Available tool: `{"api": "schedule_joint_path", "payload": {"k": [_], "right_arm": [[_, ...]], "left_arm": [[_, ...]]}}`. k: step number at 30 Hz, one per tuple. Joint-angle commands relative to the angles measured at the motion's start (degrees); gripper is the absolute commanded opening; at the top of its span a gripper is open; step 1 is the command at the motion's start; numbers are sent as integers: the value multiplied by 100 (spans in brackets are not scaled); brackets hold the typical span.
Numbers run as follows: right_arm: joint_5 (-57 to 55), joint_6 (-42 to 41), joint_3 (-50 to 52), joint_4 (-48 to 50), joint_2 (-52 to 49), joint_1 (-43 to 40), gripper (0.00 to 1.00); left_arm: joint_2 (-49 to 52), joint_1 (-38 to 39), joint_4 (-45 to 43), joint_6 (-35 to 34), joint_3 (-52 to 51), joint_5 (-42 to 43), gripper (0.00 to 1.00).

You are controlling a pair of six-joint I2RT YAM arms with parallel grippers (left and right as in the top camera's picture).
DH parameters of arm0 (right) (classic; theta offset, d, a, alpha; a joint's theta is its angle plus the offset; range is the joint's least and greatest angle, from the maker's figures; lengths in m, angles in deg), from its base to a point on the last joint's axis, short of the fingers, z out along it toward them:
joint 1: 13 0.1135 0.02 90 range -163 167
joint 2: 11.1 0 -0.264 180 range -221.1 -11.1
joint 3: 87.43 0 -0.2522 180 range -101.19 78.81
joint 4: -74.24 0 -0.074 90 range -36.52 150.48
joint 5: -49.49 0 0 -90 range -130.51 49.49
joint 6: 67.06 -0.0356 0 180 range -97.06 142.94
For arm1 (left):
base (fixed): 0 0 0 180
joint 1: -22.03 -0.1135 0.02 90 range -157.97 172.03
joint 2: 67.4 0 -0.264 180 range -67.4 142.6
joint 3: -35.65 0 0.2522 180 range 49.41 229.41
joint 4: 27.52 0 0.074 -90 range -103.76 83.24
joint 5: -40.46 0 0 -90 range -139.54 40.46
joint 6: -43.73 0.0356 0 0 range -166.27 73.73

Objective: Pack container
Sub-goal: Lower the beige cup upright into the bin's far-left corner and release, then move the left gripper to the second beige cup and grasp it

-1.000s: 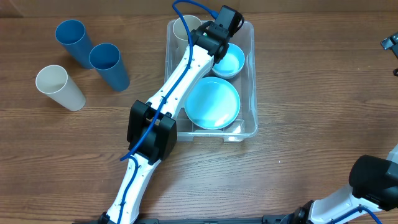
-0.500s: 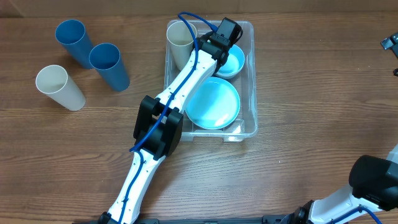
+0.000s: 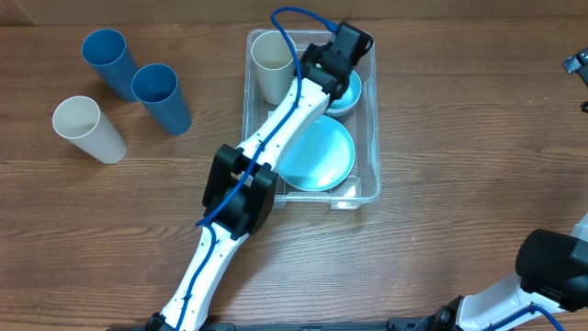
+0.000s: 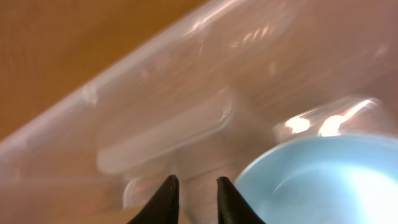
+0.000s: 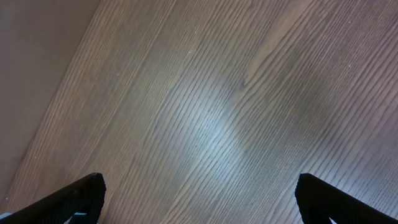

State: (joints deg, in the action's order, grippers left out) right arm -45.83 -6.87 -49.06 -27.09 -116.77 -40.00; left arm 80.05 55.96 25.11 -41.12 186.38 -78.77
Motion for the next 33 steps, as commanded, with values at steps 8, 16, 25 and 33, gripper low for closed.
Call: {"api": "schedule_joint_path", "payload": {"k": [8, 16, 25, 33], "right_arm": [[-59, 0, -81, 26, 52, -13, 100], [-59, 0, -81, 26, 52, -13, 100], [-59, 0, -81, 26, 52, -11, 100], [-59, 0, -81, 26, 52, -13, 100]], "left_arm": [[-28, 146, 785, -302, 1644, -81, 39], [-671, 94, 2883, -428, 3681, 48, 44], [-2256, -1373, 4953, -1303, 3753, 413, 54], [-2579, -4393, 5794, -1298, 3233, 3298, 56]]}}
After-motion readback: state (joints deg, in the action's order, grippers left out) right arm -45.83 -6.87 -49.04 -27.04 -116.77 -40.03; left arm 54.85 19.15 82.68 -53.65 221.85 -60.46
